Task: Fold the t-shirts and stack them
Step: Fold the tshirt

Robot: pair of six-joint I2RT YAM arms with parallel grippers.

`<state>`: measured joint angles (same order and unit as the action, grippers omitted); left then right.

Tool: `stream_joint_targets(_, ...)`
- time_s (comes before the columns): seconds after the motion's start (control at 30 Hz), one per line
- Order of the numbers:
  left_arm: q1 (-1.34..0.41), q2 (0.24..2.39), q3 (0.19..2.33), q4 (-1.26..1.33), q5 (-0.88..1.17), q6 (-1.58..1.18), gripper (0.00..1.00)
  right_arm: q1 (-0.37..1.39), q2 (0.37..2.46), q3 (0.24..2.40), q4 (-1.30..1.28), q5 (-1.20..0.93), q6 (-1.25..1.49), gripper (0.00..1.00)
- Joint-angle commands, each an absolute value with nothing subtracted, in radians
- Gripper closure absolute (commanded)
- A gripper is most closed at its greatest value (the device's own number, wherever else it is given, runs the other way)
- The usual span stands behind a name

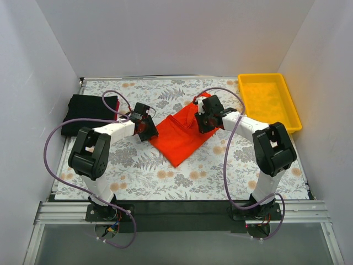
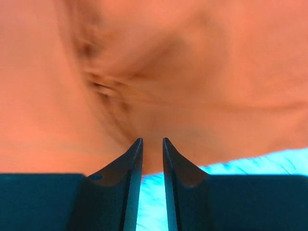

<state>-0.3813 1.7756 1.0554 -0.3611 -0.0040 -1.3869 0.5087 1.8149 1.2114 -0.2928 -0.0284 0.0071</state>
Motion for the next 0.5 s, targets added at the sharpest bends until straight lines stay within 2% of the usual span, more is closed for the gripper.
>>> stream_joint_targets(0.0,-0.387,1.783,1.009,-0.410,-0.006,-1.394,0.60,0.558,1.720,1.220,-0.141,-0.237,0.095,0.74)
stream_joint_targets(0.2,-0.387,1.756,0.953,-0.457,0.027,-1.436,0.60,0.581,1.770,1.236,-0.009,-0.466,0.202,0.70)
stream_joint_targets(0.27,-0.385,1.723,0.864,-0.468,0.047,-1.477,0.60,0.581,1.776,1.224,0.038,-0.494,0.241,0.68)
stream_joint_targets(0.47,-0.388,1.435,0.602,-0.480,0.107,-1.528,0.59,0.552,1.720,1.120,0.061,-0.471,0.253,0.63)
